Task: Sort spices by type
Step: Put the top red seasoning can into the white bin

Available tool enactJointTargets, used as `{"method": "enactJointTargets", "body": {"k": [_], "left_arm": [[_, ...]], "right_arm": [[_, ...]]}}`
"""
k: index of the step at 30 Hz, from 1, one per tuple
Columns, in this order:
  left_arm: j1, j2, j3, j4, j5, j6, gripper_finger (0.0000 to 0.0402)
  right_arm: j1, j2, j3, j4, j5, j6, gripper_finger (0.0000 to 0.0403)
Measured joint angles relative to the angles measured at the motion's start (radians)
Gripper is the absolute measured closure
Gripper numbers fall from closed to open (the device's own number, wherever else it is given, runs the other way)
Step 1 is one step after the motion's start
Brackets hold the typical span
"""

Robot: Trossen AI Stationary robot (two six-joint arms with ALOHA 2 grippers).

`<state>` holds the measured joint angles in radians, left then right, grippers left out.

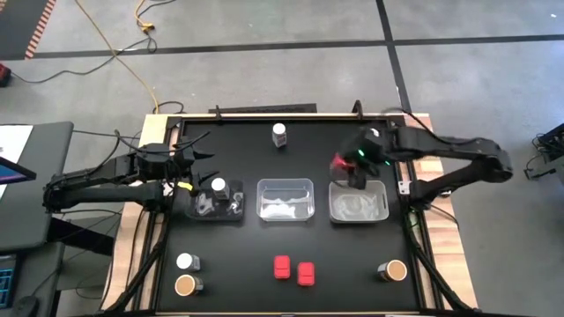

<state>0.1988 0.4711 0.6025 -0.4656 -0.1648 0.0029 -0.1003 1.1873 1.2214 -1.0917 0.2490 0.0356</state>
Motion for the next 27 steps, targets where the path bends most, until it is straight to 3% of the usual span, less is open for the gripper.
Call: {"method": "enactJointTargets", "body": {"k": [3, 10, 15, 27], "left_arm": [[0.0, 0.0, 0.0, 0.0, 0.0, 0.0, 0.0131], [0.0, 0.0, 0.0, 0.0, 0.0, 0.017, 0.0131], [0.0, 0.0, 0.0, 0.0, 0.0, 0.014, 0.0131], [0.0, 0.0, 0.0, 0.0, 0.0, 0.019, 0.0131]], "right_arm": [[0.079, -0.055, -0.054, -0.06, 0.052, 0.093, 0.0167], [0.195, -0.076, -0.188, -0.06, 0.06, 0.209, 0.0166], [0.26, -0.089, -0.307, 0.047, 0.059, 0.228, 0.0165], [0.225, -0.095, -0.48, 0.267, 0.014, 0.121, 0.0164]]}}
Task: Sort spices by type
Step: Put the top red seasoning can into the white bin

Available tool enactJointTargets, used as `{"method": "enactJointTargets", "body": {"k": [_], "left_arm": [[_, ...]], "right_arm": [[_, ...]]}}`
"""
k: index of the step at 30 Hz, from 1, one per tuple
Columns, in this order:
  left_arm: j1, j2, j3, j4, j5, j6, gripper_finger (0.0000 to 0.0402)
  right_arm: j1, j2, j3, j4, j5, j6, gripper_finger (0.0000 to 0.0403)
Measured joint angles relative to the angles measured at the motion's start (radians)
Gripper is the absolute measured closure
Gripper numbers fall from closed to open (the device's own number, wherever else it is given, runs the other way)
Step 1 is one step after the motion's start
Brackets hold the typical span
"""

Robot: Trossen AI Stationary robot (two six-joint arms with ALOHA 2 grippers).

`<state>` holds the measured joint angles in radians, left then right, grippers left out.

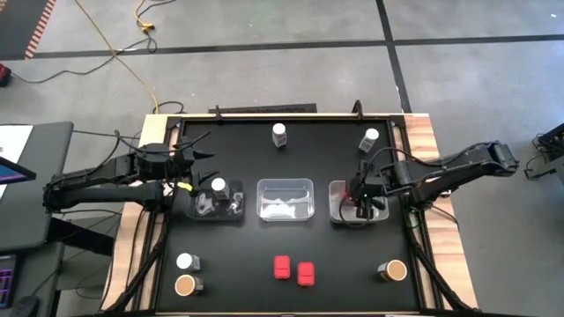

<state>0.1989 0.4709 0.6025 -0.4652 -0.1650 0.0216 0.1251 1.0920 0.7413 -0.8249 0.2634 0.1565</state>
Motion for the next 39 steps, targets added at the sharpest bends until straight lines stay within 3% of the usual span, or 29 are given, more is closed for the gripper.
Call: {"method": "enactJointTargets", "body": {"k": [12, 39], "left_arm": [[0.0, 0.0, 0.0, 0.0, 0.0, 0.001, 0.0131], [0.0, 0.0, 0.0, 0.0, 0.0, -0.003, 0.0131]], "right_arm": [[-0.123, 0.007, -0.046, 0.11, -0.075, -0.149, 0.0164], [-0.126, 0.007, -0.057, 0.123, -0.105, -0.158, 0.0162]]}}
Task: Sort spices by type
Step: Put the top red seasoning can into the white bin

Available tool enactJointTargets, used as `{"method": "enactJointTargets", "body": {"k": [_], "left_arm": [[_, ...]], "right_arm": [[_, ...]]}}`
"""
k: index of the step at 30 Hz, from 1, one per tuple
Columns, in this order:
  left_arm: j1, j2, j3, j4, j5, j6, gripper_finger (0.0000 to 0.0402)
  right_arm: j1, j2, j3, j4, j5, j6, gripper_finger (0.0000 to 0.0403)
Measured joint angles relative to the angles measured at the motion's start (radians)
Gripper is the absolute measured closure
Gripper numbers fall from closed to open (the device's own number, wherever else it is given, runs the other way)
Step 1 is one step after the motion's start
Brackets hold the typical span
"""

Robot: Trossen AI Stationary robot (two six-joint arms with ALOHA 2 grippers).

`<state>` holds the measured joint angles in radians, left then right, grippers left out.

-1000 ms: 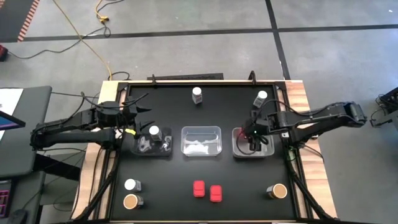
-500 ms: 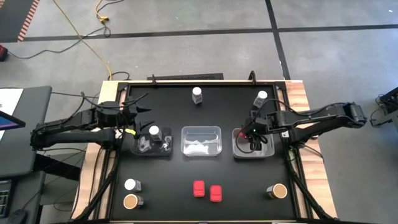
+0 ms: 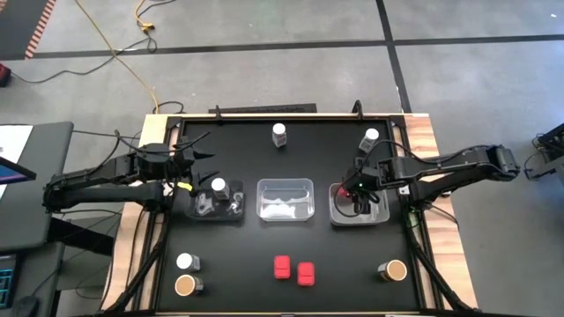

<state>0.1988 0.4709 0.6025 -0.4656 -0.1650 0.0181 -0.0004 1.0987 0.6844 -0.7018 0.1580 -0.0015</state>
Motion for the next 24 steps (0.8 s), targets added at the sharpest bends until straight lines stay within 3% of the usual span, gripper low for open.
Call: {"method": "enactJointTargets", "body": {"k": [12, 16, 20, 24], "left_arm": [[0.0, 0.0, 0.0, 0.0, 0.0, -0.003, 0.0131], [0.0, 0.0, 0.0, 0.0, 0.0, -0.004, 0.0131], [0.0, 0.0, 0.0, 0.0, 0.0, 0.0, 0.0131], [0.0, 0.0, 0.0, 0.0, 0.0, 0.003, 0.0131]], "right_arm": [[0.009, -0.001, 0.09, -0.074, 0.002, -0.005, 0.0162], [0.052, 0.0, 0.081, -0.102, 0.012, 0.025, 0.0162], [0.115, 0.0, 0.052, -0.089, 0.106, 0.031, 0.0162], [0.14, 0.004, 0.01, -0.039, 0.11, 0.053, 0.0162]]}}
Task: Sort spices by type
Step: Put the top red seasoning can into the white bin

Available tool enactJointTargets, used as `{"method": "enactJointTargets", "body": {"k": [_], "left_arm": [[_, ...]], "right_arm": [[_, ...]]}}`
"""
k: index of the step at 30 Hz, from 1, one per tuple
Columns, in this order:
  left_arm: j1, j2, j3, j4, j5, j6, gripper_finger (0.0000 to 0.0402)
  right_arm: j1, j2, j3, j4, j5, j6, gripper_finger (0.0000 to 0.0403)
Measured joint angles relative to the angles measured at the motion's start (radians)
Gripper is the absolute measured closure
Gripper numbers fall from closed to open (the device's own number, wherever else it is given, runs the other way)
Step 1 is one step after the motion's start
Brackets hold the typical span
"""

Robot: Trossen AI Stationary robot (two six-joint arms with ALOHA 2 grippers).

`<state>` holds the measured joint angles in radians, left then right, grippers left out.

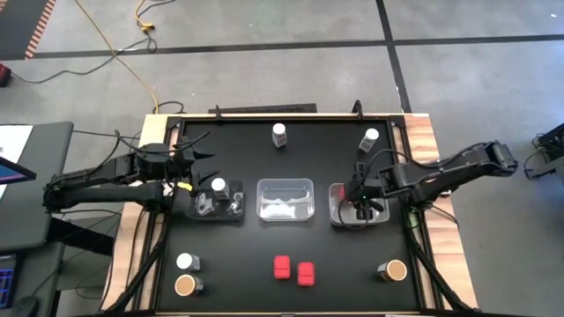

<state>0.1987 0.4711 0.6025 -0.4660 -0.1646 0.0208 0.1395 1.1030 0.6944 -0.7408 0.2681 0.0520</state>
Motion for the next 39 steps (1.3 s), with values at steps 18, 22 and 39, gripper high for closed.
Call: {"method": "enactJointTargets", "body": {"k": [18, 22, 39], "left_arm": [[0.0, 0.0, 0.0, 0.0, 0.0, -0.002, 0.0131], [0.0, 0.0, 0.0, 0.0, 0.0, -0.002, 0.0131], [0.0, 0.0, 0.0, 0.0, 0.0, -0.002, 0.0131]], "right_arm": [[-0.038, 0.018, -0.017, 0.039, -0.012, -0.031, 0.0162], [-0.029, 0.017, -0.017, 0.04, -0.014, -0.029, 0.0163], [-0.031, 0.017, -0.017, 0.041, -0.014, -0.026, 0.0139]]}}
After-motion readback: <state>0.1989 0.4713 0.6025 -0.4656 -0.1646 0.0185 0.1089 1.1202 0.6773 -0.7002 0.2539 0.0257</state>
